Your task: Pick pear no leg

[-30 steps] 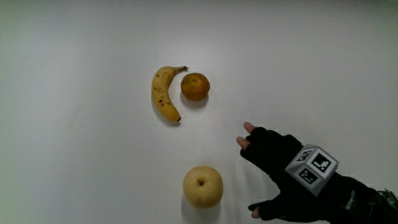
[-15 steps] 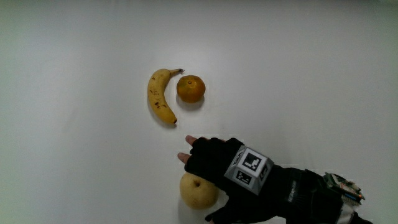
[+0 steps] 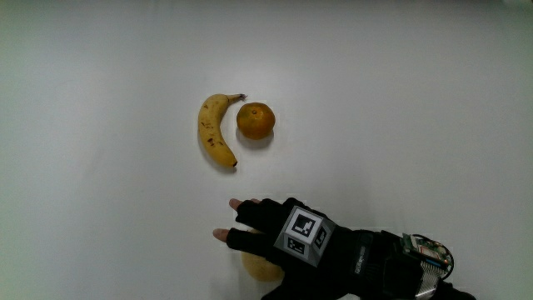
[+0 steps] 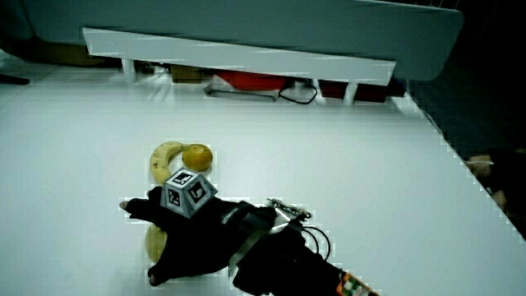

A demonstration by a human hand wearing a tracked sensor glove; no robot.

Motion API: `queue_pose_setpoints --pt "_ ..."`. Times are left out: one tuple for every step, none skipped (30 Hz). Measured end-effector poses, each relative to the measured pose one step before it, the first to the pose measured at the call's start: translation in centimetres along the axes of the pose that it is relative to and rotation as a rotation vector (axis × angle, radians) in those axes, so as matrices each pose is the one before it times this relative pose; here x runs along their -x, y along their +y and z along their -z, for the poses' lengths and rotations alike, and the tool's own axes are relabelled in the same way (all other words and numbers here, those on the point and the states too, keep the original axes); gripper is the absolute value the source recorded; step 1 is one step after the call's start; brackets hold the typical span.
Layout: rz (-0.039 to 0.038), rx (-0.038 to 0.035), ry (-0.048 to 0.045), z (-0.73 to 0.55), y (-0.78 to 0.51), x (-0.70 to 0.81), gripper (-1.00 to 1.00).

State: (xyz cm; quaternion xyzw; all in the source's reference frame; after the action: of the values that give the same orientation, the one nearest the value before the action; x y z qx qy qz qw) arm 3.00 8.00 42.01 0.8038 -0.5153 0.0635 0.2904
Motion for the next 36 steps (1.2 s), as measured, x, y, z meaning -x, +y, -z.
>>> queue_pose_setpoints --pt "0.00970 -0.00159 -0.01734 -0.277 -0.039 0.206 0.00" --pt "-0.00471 -0.00017 -0.01380 0.227 0.136 0.086 0.00" --pt "0.00217 -0.01676 -0.00698 0.206 0.064 0.071 0.00" --pt "0.00220 0.00042 -0.00530 0.033 0.007 0.056 0.00" --pt "-0.00504 -0.01161 -0.00262 0.086 0.042 -0.070 0.06" --pt "0.00116 -0.00186 0.00013 -0.444 -0.066 0.024 0.13" --pt "0.00503 -0.00290 -0.00357 0.153 0.105 -0.025 0.19" --pt "-0.00516 -0.00715 0.01133 0.239 0.137 -0.022 0.25" --pt "0.00192 0.00461 -0.00115 -0.148 0.023 0.101 0.31" --pt "-0.00103 -0.00908 -0.01342 -0.044 0.014 0.067 0.37" --pt "-0.00005 0.00196 0.00194 -0.067 0.016 -0.017 0.44" --pt "0.00398 -0.00469 0.00633 -0.108 -0.040 -0.010 0.50" --pt "-0.00283 0.00120 0.00733 0.250 0.061 -0.071 0.56" --pt "-0.00087 -0.00472 0.00074 0.136 0.021 -0.009 0.63" --pt "0.00474 -0.00777 -0.00140 -0.233 -0.081 0.064 0.69" --pt "-0.00987 -0.00547 -0.00658 -0.074 0.018 0.018 0.75" --pt "0.00551 -0.00673 -0.00213 0.015 0.005 0.003 0.81" --pt "-0.00200 0.00234 0.01462 0.150 0.045 -0.067 0.87" --pt "-0.00249 0.00322 0.00324 0.092 0.027 -0.022 0.94" --pt "-0.00101 0.00257 -0.00369 0.141 0.032 0.011 1.00" --pt "-0.00068 -0.00509 -0.00541 -0.317 -0.148 0.074 1.00" --pt "0.00303 -0.01171 0.00179 -0.115 -0.153 -0.040 1.00" --pt "0.00260 -0.00446 -0.00009 -0.417 -0.189 -0.010 1.00" --pt "-0.00633 -0.00144 0.01249 0.023 -0.084 -0.132 1.00" --pt "-0.00002 -0.00471 -0.00489 -0.423 -0.193 -0.024 1.00" --pt "0.00061 -0.01319 0.00158 -0.446 -0.253 -0.046 1.00" --pt "-0.00209 -0.00527 -0.00140 -0.603 -0.270 0.012 1.00" --pt "-0.00223 -0.00653 -0.00859 -0.495 -0.245 -0.013 1.00" --pt "-0.00019 -0.00568 -0.00065 -0.483 -0.266 -0.030 1.00" --pt "0.00157 -0.00676 -0.00993 -0.622 -0.303 0.004 1.00" --pt "-0.00091 -0.00488 -0.00424 -0.544 -0.275 -0.019 1.00" --pt "-0.00434 -0.00635 -0.00933 -0.477 -0.286 -0.047 1.00" --pt "-0.00584 -0.00793 -0.00183 -0.590 -0.263 -0.055 1.00" --pt "0.00305 -0.00647 0.00146 -0.538 -0.267 -0.073 1.00" --pt "0.00069 -0.01031 -0.00514 -0.435 -0.225 -0.093 1.00" --pt "-0.00440 -0.00816 -0.00847 -0.690 -0.232 -0.051 1.00"
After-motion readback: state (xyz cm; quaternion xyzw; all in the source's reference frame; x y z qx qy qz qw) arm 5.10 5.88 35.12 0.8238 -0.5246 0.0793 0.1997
